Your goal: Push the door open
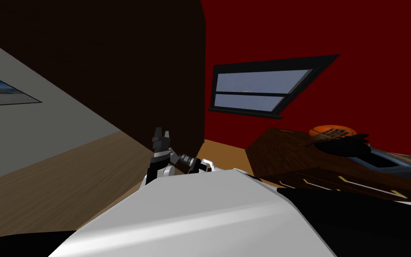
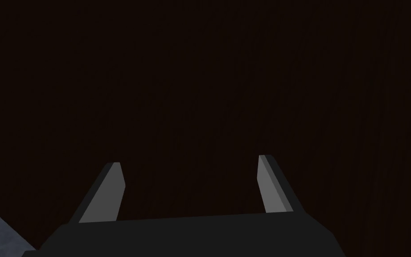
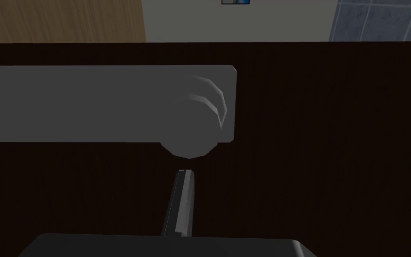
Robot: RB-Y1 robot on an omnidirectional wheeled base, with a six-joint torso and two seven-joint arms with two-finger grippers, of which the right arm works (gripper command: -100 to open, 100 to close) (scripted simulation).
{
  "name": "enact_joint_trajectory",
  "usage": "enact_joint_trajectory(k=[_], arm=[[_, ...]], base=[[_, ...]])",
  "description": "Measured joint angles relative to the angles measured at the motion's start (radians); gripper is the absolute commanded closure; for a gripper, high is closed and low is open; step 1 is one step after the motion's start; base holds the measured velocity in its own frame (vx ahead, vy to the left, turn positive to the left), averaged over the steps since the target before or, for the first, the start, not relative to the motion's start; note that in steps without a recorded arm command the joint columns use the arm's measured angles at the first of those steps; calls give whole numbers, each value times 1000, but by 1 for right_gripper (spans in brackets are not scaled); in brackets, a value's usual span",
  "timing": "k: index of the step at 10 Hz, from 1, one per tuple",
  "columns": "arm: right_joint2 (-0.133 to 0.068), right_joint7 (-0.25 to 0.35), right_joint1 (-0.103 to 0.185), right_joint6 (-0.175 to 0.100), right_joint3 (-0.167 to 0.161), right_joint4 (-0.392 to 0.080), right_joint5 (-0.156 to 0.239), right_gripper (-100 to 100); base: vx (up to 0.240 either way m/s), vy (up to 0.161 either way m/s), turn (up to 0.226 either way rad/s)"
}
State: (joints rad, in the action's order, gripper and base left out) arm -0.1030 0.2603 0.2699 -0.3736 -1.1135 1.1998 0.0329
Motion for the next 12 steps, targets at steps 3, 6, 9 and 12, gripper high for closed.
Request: enact_joint_trajectory(k=[3,6,9,12], arm=[[0,0,0,0,0,0,0,100],[9,-9,2,8,31,-17,-1,-100],[14,-16,2,18,51,-26,-2,-100],[21,-21,3,17,61,-38,-4,-100]], base=[[-3,-8,0],[-188,-53,-101],[-10,72,17],[112,176,32]])
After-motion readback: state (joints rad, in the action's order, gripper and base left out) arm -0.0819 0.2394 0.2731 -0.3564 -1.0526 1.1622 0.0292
